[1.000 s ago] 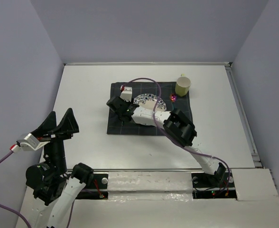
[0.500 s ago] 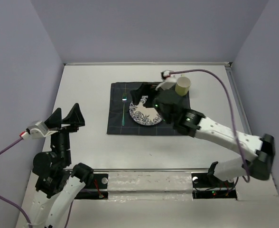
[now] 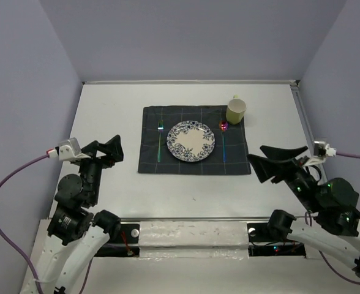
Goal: Set the dinner table for one person
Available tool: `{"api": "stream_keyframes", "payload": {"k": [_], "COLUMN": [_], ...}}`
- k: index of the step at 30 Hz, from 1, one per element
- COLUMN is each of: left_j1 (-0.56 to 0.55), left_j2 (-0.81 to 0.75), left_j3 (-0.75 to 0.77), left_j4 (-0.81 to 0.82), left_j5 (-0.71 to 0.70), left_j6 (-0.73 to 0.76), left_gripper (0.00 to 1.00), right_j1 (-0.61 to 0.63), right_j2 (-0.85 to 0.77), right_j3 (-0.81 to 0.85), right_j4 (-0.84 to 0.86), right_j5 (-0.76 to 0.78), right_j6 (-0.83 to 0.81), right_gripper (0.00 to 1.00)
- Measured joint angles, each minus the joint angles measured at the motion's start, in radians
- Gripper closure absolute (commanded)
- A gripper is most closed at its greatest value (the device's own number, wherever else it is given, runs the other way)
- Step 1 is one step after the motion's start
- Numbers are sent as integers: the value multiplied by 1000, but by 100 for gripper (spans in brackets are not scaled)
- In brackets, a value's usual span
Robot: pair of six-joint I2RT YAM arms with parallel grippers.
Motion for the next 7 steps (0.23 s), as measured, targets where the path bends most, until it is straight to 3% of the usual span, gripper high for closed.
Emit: {"api": "stream_keyframes", "payload": {"k": [3, 7], "left_j1": [0, 0], "left_j2": [48, 134], "left_j3": [14, 20], "left_j4": [-11, -36], "left_j5": [14, 44], "left_j6": [-9, -9], "left_gripper": [1, 1], "right_j1": [0, 0], "right_j2": [-140, -192], "right_j3": [-57, -121], "right_j4": [-6, -42], "right_j5": [30, 67], "right_j6": [-4, -4], "right_gripper": [0, 0]}}
